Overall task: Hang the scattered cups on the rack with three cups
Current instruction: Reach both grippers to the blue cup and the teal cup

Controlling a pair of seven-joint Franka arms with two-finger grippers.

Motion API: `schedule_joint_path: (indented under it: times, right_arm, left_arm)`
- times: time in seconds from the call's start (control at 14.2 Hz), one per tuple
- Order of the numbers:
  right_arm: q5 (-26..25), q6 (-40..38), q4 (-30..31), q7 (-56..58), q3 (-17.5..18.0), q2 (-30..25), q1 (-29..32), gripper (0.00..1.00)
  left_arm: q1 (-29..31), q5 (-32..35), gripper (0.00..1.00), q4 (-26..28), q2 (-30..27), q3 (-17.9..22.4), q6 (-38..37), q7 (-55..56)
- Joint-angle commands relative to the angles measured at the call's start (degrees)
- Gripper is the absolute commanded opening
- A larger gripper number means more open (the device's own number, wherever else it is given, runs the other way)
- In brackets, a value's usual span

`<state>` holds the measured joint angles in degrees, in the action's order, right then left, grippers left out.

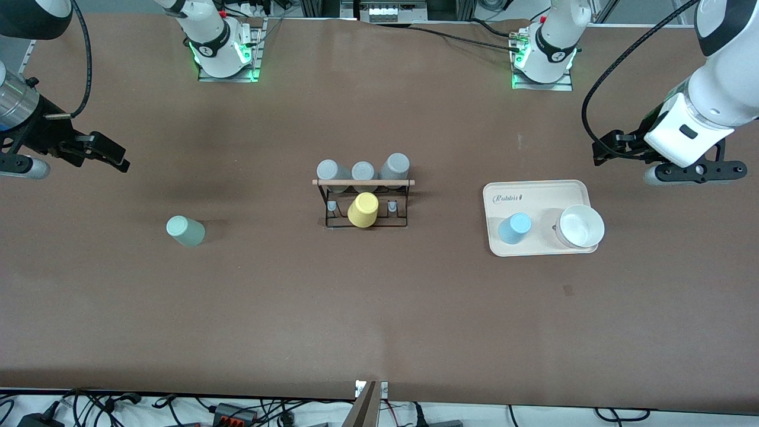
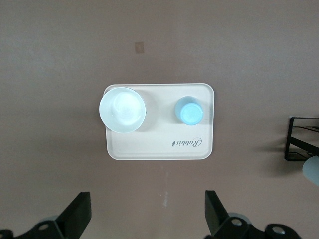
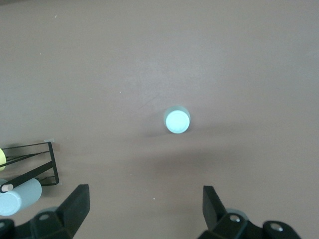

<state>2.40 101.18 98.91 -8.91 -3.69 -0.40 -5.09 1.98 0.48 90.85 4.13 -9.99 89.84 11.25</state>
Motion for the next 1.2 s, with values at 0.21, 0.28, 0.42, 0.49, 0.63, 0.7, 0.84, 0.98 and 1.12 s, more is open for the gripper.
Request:
schedule_joint_path:
  times: [0.21,0.28,0.42,0.49,0.63,0.7,0.84,0.98,1.12]
  right_arm:
    - [-0.2,-1.0,-1.8,1.0,0.4,0.5,0.6,1.0]
    - [-0.2,-1.0,-1.8,1.0,0.4,0.6,0.6,1.0]
    - [-0.3,-1.0,-1.2,0.0,0.4,0.7,0.3,1.0]
    - [-0.5,-1.0,-1.2,0.0,0.4,2.0,0.1,1.0]
    - [-0.9,-0.7,-0.8,-0.1,0.4,4.1,0.4,1.0]
    - [-1.6,-0.8,-0.7,-0.1,0.4,4.4,0.3,1.0]
    - [-1.9,4.3,1.8,0.0,0.4,5.5,0.6,1.0]
    - [-1.9,9.4,4.6,0.6,0.4,6.5,0.7,1.0]
    - [-1.9,12.6,5.6,0.9,0.4,9.8,0.9,1.0]
  left_arm:
    - [0.0,-0.7,1.0,-0.3,-0.2,0.1,-0.2,0.6]
    - [-0.1,-1.2,1.0,-0.8,0.5,0.1,0.3,0.1]
    - [-0.4,-1.3,1.0,-2.2,2.8,0.1,0.6,-0.1]
    - [-0.8,-1.3,1.0,-2.3,3.9,0.0,0.6,-0.1]
    - [-1.4,-2.1,1.0,-2.3,8.9,-0.1,2.9,0.4]
    - [-1.3,-3.8,1.0,-2.3,12.0,-0.1,6.0,0.2]
    - [-1.5,-4.5,1.0,-2.3,17.3,-0.1,11.1,0.4]
    - [-3.0,-4.1,1.0,-2.2,22.1,-0.1,16.1,0.6]
    - [-3.4,-4.1,1.0,-1.5,26.4,-0.1,20.5,0.7]
